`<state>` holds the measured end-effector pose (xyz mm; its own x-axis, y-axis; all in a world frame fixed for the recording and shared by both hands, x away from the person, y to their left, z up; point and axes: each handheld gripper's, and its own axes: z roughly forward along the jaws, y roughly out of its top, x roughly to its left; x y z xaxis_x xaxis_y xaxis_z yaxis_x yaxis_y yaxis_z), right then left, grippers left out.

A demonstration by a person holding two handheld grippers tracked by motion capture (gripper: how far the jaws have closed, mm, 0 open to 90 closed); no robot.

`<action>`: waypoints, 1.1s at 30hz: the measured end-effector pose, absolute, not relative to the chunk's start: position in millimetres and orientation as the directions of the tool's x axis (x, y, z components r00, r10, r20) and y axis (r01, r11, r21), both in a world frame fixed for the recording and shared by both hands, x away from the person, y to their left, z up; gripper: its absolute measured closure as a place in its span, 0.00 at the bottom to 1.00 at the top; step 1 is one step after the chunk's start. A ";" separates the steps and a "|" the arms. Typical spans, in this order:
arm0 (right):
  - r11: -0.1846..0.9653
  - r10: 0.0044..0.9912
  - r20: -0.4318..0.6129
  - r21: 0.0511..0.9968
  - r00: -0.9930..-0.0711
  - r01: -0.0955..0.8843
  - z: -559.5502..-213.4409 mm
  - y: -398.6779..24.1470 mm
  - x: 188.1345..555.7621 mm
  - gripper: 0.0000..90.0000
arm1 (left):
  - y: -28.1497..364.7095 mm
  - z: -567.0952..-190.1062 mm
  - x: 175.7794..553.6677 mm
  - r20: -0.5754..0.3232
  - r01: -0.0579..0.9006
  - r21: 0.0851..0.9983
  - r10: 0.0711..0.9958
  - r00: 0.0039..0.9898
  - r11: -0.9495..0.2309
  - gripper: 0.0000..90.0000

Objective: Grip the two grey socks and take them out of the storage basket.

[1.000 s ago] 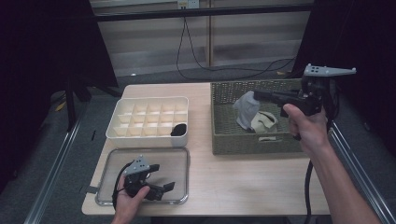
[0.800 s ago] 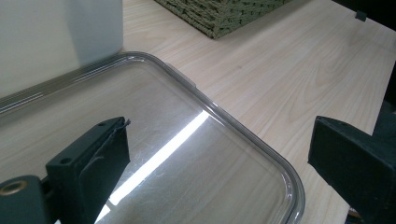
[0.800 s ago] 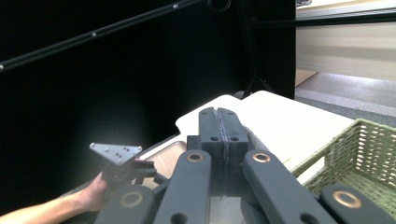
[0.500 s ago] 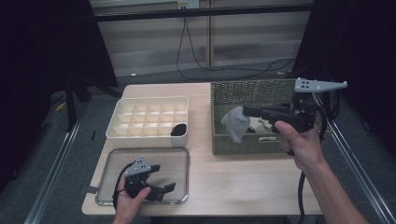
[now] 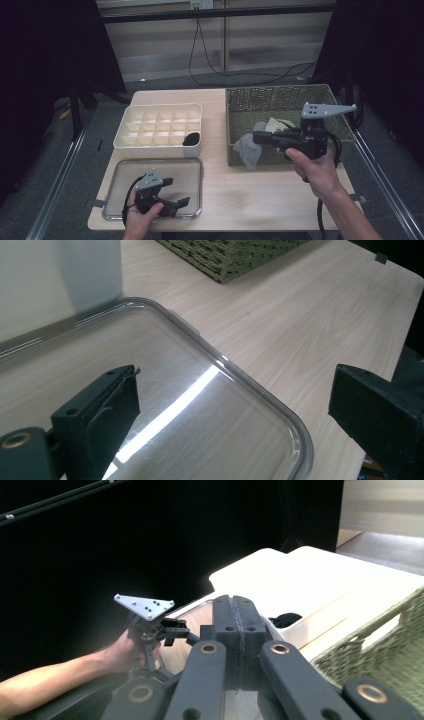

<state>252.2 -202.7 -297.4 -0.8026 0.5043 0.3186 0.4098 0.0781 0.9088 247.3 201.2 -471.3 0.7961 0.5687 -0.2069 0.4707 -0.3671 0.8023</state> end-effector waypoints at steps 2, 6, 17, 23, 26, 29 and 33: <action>0.091 0.500 0.314 0.908 -0.807 0.410 -302.5 -199.8 249.9 1.00 | 198.2 -471.0 246.1 -0.195 0.465 0.798 0.566 0.801 -0.382 0.07; 0.120 0.501 0.310 0.900 -0.808 0.419 -313.6 -193.6 247.2 1.00 | 193.1 -471.9 244.4 -0.196 0.459 0.797 0.551 0.811 -0.393 0.07; 0.125 0.478 0.363 0.873 -0.800 0.471 -351.1 -178.6 251.7 1.00 | 189.2 -472.9 245.4 -0.202 0.461 0.791 0.540 0.817 -0.401 0.07; 0.112 0.455 0.404 0.858 -0.793 0.501 -365.8 -164.5 248.7 1.00 | 187.5 -473.6 247.2 -0.208 0.467 0.789 0.542 0.814 -0.399 0.07; 0.110 0.447 0.439 0.838 -0.780 0.535 -380.8 -163.5 251.1 1.00 | 186.2 -473.8 248.0 -0.210 0.465 0.787 0.533 0.820 -0.405 0.07; 0.124 0.458 0.454 0.818 -0.764 0.561 -397.0 -165.3 251.0 1.00 | 182.6 -474.1 249.3 -0.209 0.466 0.779 0.527 0.824 -0.420 0.07; 0.121 0.497 0.465 0.799 -0.733 0.589 -413.1 -175.7 254.0 1.00 | 176.3 -474.6 250.7 -0.206 0.463 0.773 0.518 0.830 -0.434 0.07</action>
<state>254.0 -175.7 -413.1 -0.7328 0.4973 0.4645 0.5887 0.1209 0.7992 250.7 176.3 -474.6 0.8301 0.5183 -0.2058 0.4625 -0.4337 0.7733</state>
